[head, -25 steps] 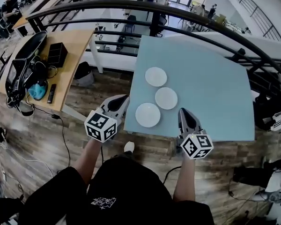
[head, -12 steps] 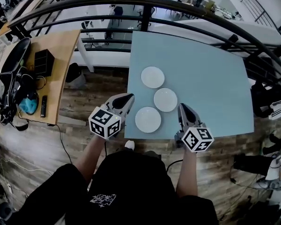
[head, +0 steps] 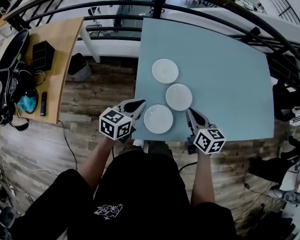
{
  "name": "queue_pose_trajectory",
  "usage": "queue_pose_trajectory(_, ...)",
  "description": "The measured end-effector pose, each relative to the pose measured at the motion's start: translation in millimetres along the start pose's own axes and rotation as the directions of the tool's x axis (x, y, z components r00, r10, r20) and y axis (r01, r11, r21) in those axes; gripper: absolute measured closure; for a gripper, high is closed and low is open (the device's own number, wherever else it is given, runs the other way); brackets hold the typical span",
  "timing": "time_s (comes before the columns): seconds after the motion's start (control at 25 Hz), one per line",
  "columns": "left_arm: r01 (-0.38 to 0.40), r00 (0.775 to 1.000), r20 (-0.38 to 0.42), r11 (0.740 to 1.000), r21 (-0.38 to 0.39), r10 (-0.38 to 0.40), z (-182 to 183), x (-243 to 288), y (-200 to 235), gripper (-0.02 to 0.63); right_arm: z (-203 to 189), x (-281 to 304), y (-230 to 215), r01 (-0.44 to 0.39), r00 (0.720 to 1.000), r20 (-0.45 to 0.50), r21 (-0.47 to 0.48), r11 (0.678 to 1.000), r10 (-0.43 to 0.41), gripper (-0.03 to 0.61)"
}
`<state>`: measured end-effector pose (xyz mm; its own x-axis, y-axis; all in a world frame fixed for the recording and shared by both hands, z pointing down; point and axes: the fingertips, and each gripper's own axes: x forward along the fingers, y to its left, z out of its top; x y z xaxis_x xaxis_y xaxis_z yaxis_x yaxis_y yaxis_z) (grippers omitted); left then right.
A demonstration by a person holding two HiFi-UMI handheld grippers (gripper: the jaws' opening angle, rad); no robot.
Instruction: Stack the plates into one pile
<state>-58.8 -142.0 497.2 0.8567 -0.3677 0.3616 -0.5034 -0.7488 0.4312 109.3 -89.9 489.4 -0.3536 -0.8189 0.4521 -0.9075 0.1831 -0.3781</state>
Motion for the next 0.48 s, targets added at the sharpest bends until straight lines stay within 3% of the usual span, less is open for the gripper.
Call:
queue_pose_trajectory(0.24,0.004,0.996,-0.092,0.994,-0.109,-0.014,-46.4,23.8,1.8,0.606,-48.1,22.9,-17.1,-0.077,0.984,-0.159,0.033,0.996,0.081,0.572)
queue_pose_trajectory(0.48,-0.022,0.984,-0.179,0.970,-0.241,-0.022,-92.7,41.2,10.9,0.606,-91.6,39.1,-36.9,-0.122,0.954,-0.254,0.149,0.981,0.157,0.572)
